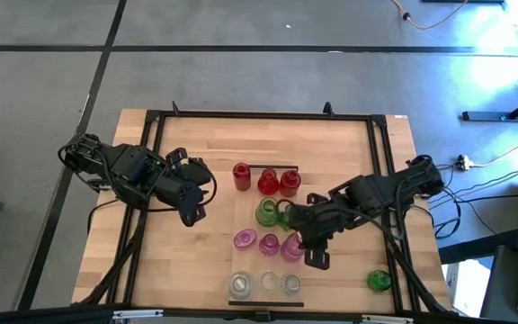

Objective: Sort vases onto shelf
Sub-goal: Put the pink vase on the shelf aligned with the other pink vases

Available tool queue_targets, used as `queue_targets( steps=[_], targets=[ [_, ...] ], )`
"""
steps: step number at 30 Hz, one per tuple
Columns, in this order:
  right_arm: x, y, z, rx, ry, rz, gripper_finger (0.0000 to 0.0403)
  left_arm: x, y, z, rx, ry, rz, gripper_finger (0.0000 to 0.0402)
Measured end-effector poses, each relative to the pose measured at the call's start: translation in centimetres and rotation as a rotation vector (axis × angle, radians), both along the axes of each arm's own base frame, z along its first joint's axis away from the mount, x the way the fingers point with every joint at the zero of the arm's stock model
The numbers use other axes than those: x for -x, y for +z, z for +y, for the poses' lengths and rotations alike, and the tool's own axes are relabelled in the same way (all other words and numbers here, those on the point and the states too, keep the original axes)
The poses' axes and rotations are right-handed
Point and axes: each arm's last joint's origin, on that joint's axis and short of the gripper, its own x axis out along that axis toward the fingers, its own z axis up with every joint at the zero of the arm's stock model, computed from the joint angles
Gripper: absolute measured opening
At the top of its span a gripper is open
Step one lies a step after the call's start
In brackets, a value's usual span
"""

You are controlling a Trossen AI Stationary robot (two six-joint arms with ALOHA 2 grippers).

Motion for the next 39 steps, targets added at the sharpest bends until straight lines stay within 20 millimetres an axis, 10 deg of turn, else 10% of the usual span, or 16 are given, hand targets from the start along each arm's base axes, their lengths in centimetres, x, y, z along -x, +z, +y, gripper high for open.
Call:
queue_targets(
  steps=[39],
  targets=[
    [-1.6, -1.4, 0.2, 0.032, 0.028, 0.008, 0.0104, 0.0, 0.0, 0.0, -0.006, -0.011, 0.003, 0.0139]
  ],
)
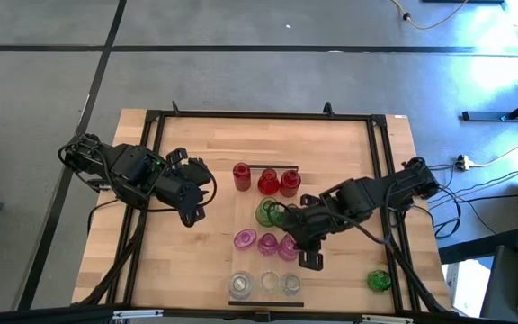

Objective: Sort vases onto shelf
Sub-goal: Put the pink vase on the shelf aligned with the other pink vases

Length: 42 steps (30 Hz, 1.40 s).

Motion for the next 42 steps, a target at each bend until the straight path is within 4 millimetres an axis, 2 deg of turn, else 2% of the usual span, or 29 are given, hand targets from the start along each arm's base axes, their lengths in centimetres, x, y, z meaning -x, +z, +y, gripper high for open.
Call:
queue_targets(
  steps=[13, 24, 42],
  targets=[
    [-0.17, -0.06, -0.41, -0.027, 0.001, 0.019, 0.0106, 0.00, 0.00, -0.01, 0.000, -0.001, 0.000, 0.0139],
    [-0.21, -0.16, -0.40, -0.030, -0.023, 0.031, 0.0163, 0.00, 0.00, -0.01, 0.000, -0.001, 0.000, 0.0139],
    [-0.27, -0.16, -0.40, -0.036, -0.056, 0.032, 0.0166, 0.00, 0.00, -0.01, 0.000, -0.001, 0.000, 0.0139]
  ],
)
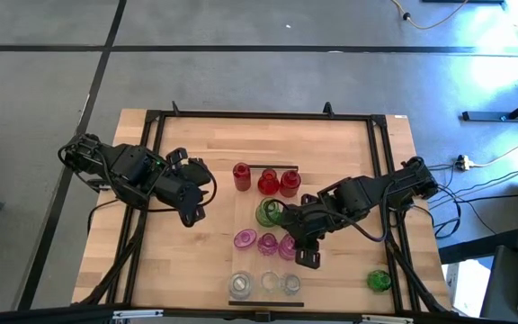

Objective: Sort vases onto shelf
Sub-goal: Put the pink vase on the shelf aligned with the other pink vases, then put the green vase on the shelf aligned with the other green vases

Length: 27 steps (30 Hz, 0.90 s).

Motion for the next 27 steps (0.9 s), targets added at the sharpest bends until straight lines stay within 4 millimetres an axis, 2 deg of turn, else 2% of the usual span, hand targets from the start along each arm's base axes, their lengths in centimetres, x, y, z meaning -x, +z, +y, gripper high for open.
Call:
queue_targets(
  steps=[6, 15, 27],
  targets=[
    [0.1, 0.2, -0.1, -0.006, -0.005, -0.005, 0.0166, 0.0, 0.0, 0.0, 0.000, 0.000, 0.000, 0.0139],
    [0.2, 1.3, -1.3, -0.045, -0.054, -0.062, 0.0166, 0.0, 0.0, 0.0, 0.000, -0.001, 0.000, 0.0139],
    [1.2, 2.4, -1.4, -0.125, -0.050, -0.056, 0.0166, 0.0, 0.0, 0.0, -0.003, -0.006, 0.002, 0.0139]
  ],
)
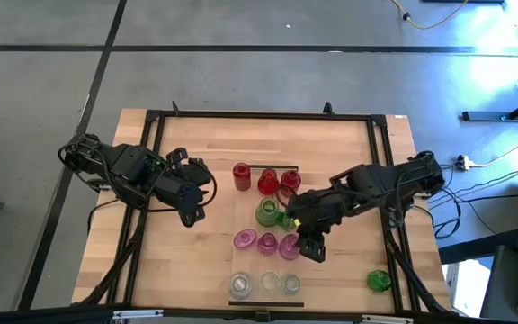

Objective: Sort vases onto shelf
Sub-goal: Put the green vase on the shelf aligned with the other green vases

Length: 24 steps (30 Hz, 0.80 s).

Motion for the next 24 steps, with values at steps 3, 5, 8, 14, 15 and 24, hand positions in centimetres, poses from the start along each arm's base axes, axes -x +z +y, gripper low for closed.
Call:
queue_targets(
  steps=[3, 5, 8, 14, 15, 24],
  targets=[
    [0.6, 0.6, -0.3, -0.002, -0.017, -0.017, 0.0166, 0.0, 0.0, 0.0, -0.003, 0.001, -0.001, 0.0139],
    [0.9, 0.9, -0.5, 0.015, -0.040, -0.027, 0.0166, 0.0, 0.0, 0.0, -0.009, 0.003, -0.004, 0.0139],
    [1.4, 1.2, -0.8, 0.027, -0.064, -0.017, 0.0166, 0.0, 0.0, 0.0, -0.009, 0.003, -0.004, 0.0139],
    [2.6, 0.8, -0.7, 0.060, -0.044, 0.081, 0.0166, 0.0, 0.0, 0.0, -0.011, 0.002, -0.003, 0.0139],
    [2.7, 0.8, -0.6, 0.070, -0.042, 0.084, 0.0166, 0.0, 0.0, 0.0, -0.011, 0.002, -0.003, 0.0139],
    [4.0, 0.2, 0.6, 0.202, -0.034, 0.125, 0.0166, 0.0, 0.0, 0.0, -0.011, 0.003, -0.004, 0.0139]
  ],
)
